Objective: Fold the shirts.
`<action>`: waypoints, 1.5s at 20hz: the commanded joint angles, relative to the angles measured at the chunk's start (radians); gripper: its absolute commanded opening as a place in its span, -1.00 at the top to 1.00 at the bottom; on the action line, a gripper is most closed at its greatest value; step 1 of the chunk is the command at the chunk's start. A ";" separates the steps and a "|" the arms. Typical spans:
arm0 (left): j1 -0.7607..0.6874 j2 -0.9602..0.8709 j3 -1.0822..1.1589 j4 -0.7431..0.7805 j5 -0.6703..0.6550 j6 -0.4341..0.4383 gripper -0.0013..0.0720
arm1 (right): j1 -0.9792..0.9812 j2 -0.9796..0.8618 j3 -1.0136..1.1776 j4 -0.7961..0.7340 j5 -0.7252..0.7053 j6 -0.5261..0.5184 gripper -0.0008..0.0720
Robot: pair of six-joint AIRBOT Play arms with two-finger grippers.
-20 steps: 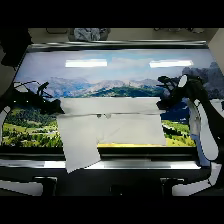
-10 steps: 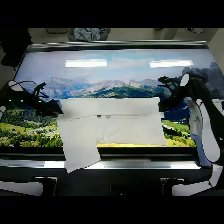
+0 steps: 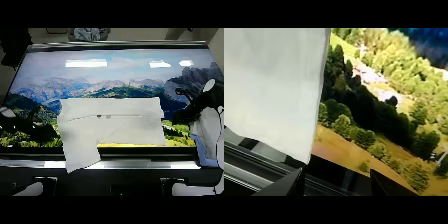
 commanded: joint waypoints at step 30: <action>-0.167 0.109 -0.275 -0.071 0.268 0.029 0.88 | -0.010 0.143 -0.512 0.159 -0.301 -0.048 0.88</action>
